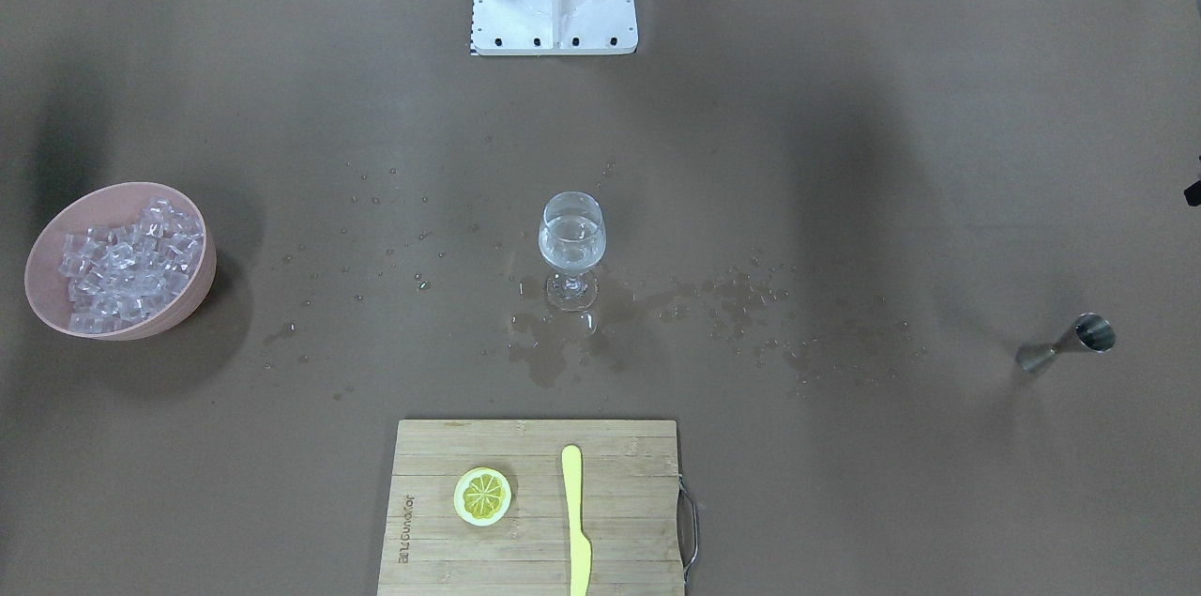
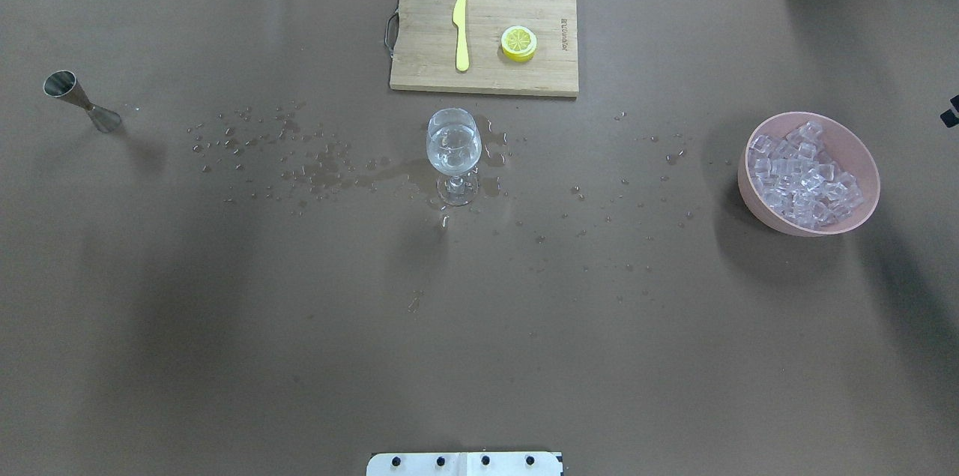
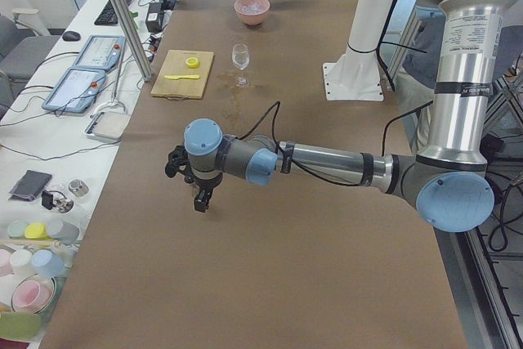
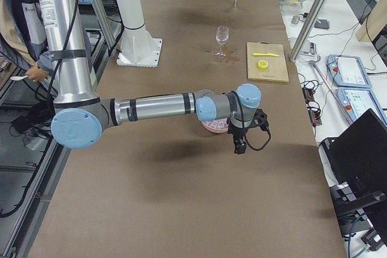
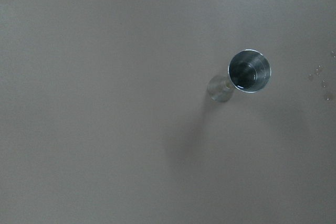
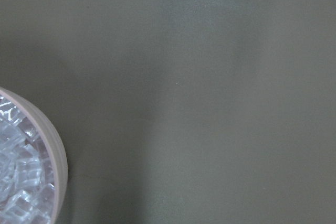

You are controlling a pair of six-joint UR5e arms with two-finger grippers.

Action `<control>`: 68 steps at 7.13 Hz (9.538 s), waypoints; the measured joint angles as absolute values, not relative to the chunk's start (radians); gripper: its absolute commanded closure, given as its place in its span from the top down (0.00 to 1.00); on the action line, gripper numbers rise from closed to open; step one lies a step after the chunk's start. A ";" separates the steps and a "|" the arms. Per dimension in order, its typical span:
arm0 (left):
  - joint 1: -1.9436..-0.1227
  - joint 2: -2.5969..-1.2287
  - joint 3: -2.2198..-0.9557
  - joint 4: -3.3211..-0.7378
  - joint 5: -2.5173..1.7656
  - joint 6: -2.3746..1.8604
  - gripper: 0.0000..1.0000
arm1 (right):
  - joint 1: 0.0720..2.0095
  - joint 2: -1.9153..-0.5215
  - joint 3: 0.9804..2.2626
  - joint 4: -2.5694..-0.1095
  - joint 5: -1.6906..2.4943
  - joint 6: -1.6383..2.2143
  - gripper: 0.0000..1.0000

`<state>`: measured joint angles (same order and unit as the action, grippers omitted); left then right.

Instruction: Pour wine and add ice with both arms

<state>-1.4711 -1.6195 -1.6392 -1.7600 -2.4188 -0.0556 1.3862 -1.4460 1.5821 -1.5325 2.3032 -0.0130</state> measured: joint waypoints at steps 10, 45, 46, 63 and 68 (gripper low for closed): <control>-1.467 -1.584 -1.637 -1.931 -2.411 -0.098 0.98 | 1.384 -1.451 1.617 -1.534 2.334 -0.009 1.00; -0.982 -1.589 -1.268 -3.117 -1.598 -0.829 0.89 | 1.362 -1.442 1.626 -1.534 2.345 -0.009 1.00; -0.967 -1.601 -1.258 -3.119 -1.550 -0.853 0.90 | 1.362 -1.442 1.626 -1.534 2.345 -0.009 1.00; -0.851 -1.720 -1.081 -3.103 -1.383 -0.896 0.80 | 1.362 -1.445 1.653 -1.534 2.347 -0.009 1.00; -0.855 -1.728 -1.081 -3.091 -1.364 -0.919 0.80 | 1.364 -1.453 1.695 -1.534 2.348 -0.009 1.00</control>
<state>-0.8554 -1.7283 -1.0807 -3.0911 -1.3639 -0.9189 1.3637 -1.4528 1.6948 -1.5340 2.3483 -0.0093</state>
